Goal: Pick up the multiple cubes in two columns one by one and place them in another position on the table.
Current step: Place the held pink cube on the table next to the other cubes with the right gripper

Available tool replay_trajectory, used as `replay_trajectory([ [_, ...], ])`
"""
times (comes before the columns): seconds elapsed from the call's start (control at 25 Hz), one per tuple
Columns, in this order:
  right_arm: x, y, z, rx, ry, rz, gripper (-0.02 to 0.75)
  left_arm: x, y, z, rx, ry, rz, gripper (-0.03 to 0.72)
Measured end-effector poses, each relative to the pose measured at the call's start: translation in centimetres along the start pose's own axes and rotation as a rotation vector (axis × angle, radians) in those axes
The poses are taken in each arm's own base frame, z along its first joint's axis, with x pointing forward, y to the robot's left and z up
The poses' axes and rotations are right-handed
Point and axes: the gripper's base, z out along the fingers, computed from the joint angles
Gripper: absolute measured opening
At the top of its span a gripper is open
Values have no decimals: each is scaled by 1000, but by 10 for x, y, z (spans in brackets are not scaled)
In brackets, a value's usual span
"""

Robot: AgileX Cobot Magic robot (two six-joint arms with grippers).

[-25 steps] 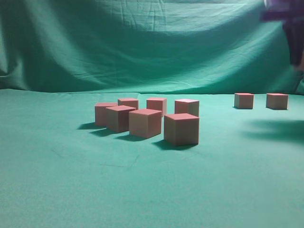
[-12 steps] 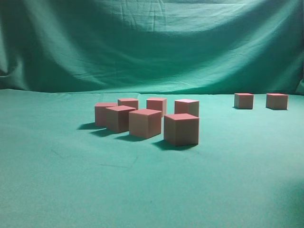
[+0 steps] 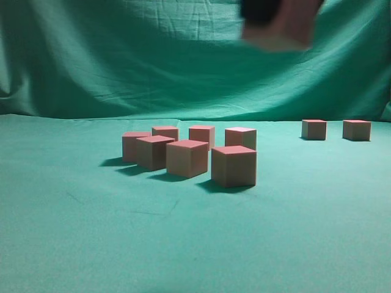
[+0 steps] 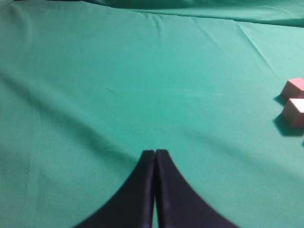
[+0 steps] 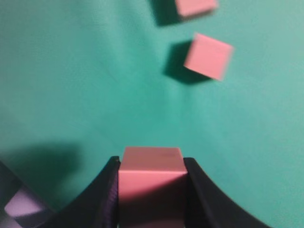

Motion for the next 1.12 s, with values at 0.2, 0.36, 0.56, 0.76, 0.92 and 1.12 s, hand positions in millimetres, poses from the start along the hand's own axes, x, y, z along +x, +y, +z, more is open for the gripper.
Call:
replay_trajectory([
  [0.2,-13,8,40,27,42,-53,263,0,0,0,0,0,0,0],
  [0.36,-19,-1,64,99,78,-101,263,0,0,0,0,0,0,0],
  [0.56,-23,-4,81,116,89,-114,263,0,0,0,0,0,0,0],
  [0.76,-29,-4,85,115,33,-118,263,0,0,0,0,0,0,0],
  [0.92,-31,-4,87,117,7,-123,263,0,0,0,0,0,0,0],
  [1.12,-29,-5,93,120,47,-124,263,0,0,0,0,0,0,0],
])
